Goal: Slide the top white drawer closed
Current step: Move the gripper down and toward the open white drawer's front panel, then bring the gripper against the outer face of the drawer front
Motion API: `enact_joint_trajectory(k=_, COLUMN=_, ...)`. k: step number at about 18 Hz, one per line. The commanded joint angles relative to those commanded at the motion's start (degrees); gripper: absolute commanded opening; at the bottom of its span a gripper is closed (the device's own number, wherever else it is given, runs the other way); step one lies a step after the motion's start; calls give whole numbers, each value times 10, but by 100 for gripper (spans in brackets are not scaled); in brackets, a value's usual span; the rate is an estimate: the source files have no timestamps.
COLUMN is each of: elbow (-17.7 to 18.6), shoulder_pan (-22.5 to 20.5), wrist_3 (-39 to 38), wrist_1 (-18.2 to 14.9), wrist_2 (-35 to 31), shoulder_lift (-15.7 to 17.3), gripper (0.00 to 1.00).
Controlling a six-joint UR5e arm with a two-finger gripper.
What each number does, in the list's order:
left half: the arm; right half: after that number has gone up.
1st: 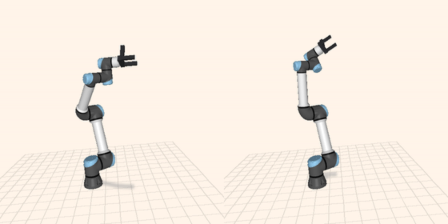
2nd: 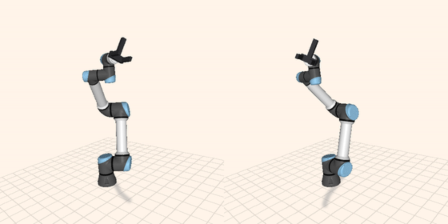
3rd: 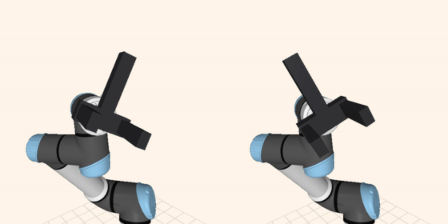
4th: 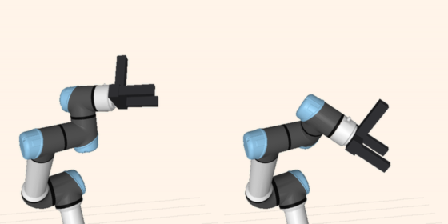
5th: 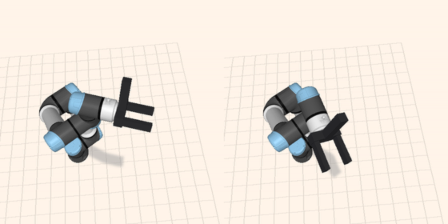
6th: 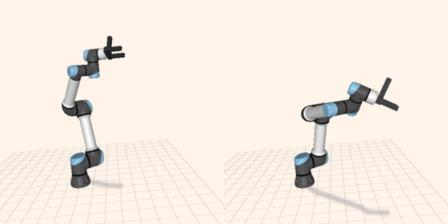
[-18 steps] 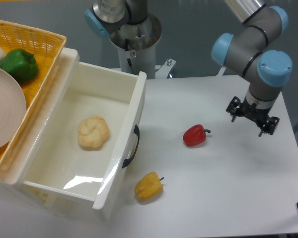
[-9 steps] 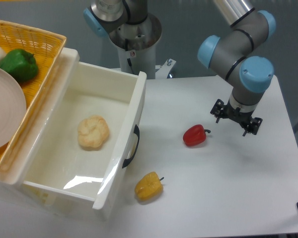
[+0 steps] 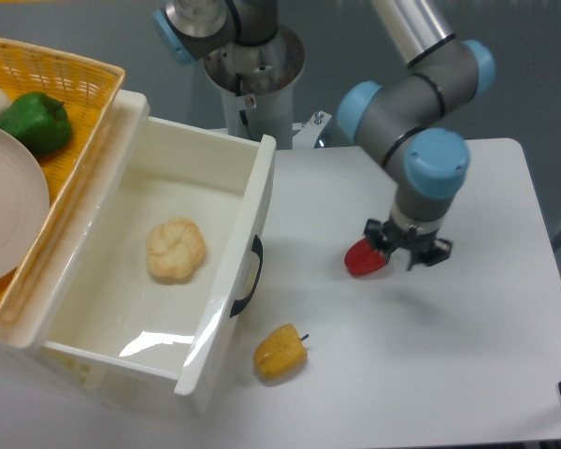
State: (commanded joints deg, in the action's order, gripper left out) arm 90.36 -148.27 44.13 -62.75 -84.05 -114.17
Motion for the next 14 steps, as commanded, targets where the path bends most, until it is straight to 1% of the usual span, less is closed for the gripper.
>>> enact_joint_trajectory(k=1, elbow=-4, shoulder_pan=1, wrist_3=-4, wrist_1=-4, wrist_2=29, shoulder_lift=0, gripper=0)
enact_joint_trajectory(k=2, elbow=-8, shoulder_pan=1, wrist_3=-5, wrist_1=-17, wrist_2=56, shoulder_lift=0, gripper=0)
enact_joint_trajectory(k=3, elbow=-12, shoulder_pan=1, wrist_3=-5, wrist_1=-34, wrist_2=77, shoulder_lift=0, gripper=0)
enact_joint_trajectory(k=6, elbow=-25, shoulder_pan=2, wrist_3=-5, wrist_1=-89, wrist_2=112, shoulder_lift=1, gripper=0)
enact_joint_trajectory(k=9, elbow=-33, shoulder_pan=0, wrist_3=-5, wrist_1=-141, wrist_2=178, shoulder_lift=2, gripper=0)
enact_joint_trajectory(k=12, elbow=-33, shoulder_pan=-5, wrist_3=-5, wrist_1=-174, wrist_2=254, shoulder_lift=1, gripper=0)
enact_joint_trajectory(k=14, elbow=-33, shoulder_pan=-6, wrist_3=-5, wrist_1=-184, wrist_2=281, shoulder_lift=1, gripper=0)
